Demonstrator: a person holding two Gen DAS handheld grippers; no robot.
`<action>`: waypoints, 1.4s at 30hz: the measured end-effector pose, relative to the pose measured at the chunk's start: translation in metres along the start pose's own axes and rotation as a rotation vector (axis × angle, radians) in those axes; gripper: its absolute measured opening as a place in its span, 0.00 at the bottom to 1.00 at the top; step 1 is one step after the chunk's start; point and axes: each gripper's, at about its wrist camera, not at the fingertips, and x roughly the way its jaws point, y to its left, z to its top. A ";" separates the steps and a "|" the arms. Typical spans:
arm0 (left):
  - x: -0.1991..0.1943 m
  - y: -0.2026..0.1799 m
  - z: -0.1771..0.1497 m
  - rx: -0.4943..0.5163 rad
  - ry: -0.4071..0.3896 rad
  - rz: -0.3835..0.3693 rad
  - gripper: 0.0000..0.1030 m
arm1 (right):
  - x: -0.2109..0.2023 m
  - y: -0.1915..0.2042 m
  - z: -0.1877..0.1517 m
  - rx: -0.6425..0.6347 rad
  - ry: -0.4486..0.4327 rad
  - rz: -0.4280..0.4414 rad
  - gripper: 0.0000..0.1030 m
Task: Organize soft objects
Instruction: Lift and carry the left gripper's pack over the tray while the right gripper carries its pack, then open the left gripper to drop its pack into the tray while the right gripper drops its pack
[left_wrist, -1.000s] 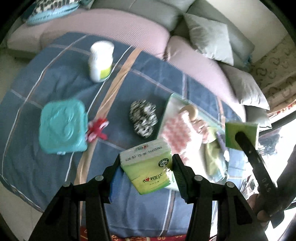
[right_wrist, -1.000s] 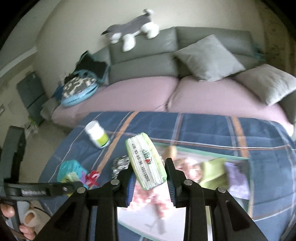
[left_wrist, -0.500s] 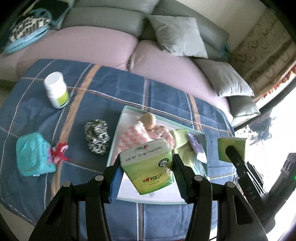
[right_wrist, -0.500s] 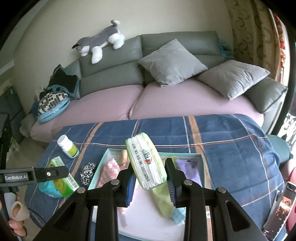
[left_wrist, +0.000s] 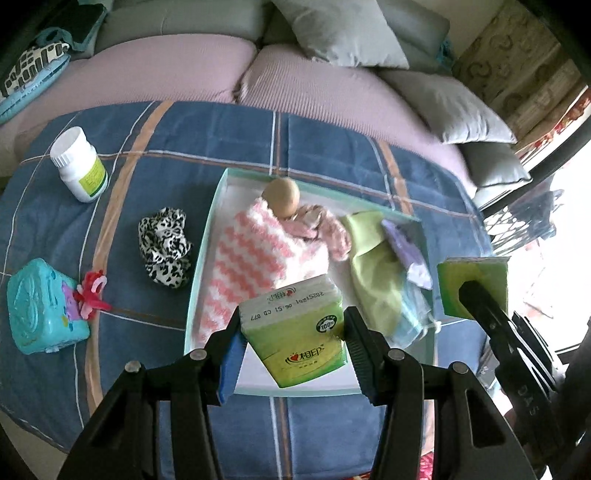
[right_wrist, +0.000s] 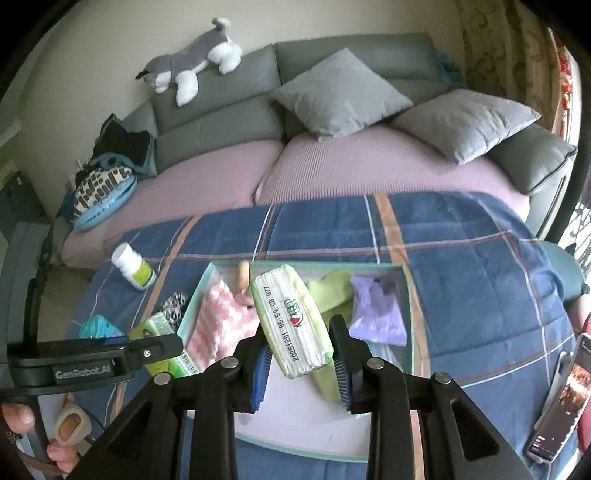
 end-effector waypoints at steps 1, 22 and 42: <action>0.004 0.001 -0.001 0.004 0.008 0.012 0.52 | 0.004 0.001 -0.002 -0.002 0.012 0.005 0.31; 0.055 0.017 -0.007 -0.032 0.115 0.059 0.52 | 0.063 0.005 -0.029 -0.010 0.209 0.025 0.31; 0.036 0.025 0.001 -0.038 0.059 0.096 0.71 | 0.053 0.005 -0.023 -0.022 0.169 -0.046 0.68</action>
